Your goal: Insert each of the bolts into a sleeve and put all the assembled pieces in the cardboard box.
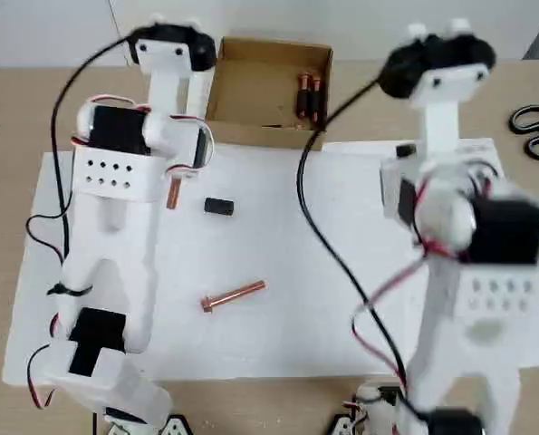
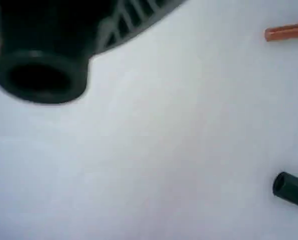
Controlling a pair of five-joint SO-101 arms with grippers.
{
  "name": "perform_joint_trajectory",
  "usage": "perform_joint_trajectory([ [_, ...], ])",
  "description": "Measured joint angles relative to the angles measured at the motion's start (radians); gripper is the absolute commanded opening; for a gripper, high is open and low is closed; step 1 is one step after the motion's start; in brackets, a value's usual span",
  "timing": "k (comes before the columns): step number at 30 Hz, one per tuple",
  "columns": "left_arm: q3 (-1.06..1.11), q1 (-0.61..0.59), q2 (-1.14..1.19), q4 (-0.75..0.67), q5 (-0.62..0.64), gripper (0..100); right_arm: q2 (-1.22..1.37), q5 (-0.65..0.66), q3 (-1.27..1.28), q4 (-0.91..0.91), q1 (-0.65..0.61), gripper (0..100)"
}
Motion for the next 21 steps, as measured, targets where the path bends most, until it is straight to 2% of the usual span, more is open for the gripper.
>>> perform_joint_trajectory([
  [8,0.025,0.025,-0.284,0.000,-0.051,1,-0.305,0.000,0.307,-0.017,0.000,0.4],
  [14,0.230,0.023,-0.411,-0.023,-0.049,1,-0.430,0.000,0.578,-0.184,0.003,0.4],
  [21,0.353,0.023,-0.529,-0.029,-0.025,1,-0.539,0.000,0.807,-0.358,0.003,0.4],
])
